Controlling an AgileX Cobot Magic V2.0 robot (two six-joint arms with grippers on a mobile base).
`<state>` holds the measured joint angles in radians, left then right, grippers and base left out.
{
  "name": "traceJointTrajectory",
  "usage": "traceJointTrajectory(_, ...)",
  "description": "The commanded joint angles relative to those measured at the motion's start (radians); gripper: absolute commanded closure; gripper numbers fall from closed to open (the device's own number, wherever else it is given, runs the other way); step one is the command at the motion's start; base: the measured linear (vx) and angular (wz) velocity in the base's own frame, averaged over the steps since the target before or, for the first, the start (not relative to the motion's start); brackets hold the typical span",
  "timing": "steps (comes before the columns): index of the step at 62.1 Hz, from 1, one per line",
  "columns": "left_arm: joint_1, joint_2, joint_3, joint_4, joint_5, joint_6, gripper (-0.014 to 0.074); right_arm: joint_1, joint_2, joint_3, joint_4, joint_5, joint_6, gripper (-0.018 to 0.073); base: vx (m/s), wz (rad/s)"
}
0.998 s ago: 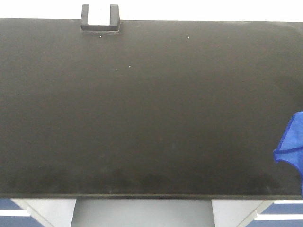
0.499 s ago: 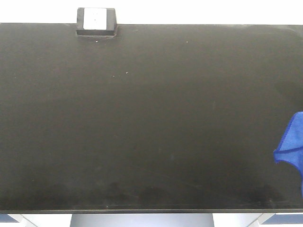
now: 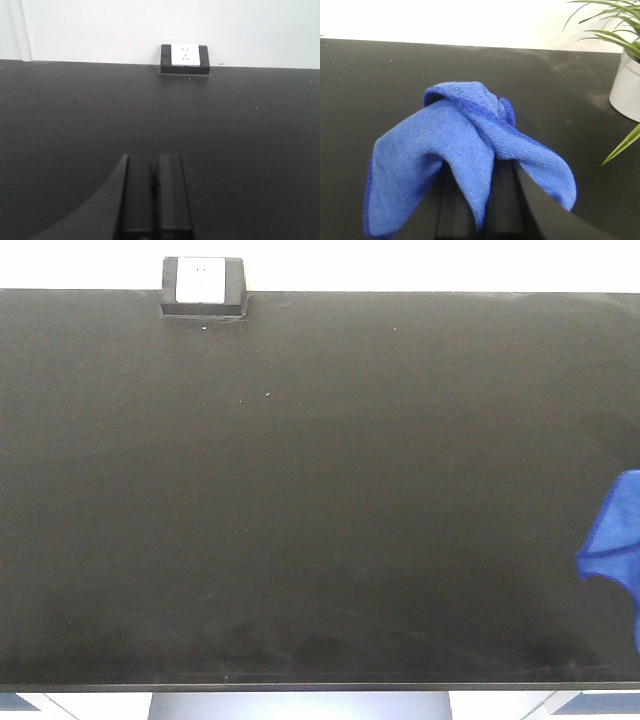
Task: Wipe right workspace with blue cloth
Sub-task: 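Lower the blue cloth onto the bench top with the right gripper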
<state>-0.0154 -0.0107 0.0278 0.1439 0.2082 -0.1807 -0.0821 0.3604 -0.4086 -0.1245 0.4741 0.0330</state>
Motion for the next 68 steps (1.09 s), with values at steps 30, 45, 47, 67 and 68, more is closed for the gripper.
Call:
traceJointTrajectory(30, 0.005, -0.016, 0.031, 0.001, -0.081, -0.008, 0.0602, -0.005, 0.501, 0.062, -0.01, -0.484, -0.006, 0.0561, 0.0, 0.0)
traceJointTrajectory(45, 0.005, -0.016, 0.031, 0.001, -0.081, -0.008, 0.0602, -0.005, 0.777, 0.062, -0.003, -0.722, -0.002, 0.0561, 0.0, 0.0)
traceJointTrajectory(47, 0.005, -0.016, 0.031, 0.001, -0.081, -0.008, 0.0602, -0.005, 0.809, 0.062, -0.003, -0.743, 0.002, 0.0561, 0.0, 0.0)
traceJointTrajectory(67, 0.005, -0.016, 0.031, 0.001, -0.081, -0.008, 0.0602, 0.258, 1.024, 0.061, -0.005, -0.888, 0.004, 0.0559, 0.0, 0.0)
traceJointTrajectory(68, 0.005, -0.016, 0.031, 0.001, -0.081, -0.008, 0.0602, 0.281, 1.035, 0.061, -0.003, -0.916, 0.005, 0.0559, 0.0, 0.0)
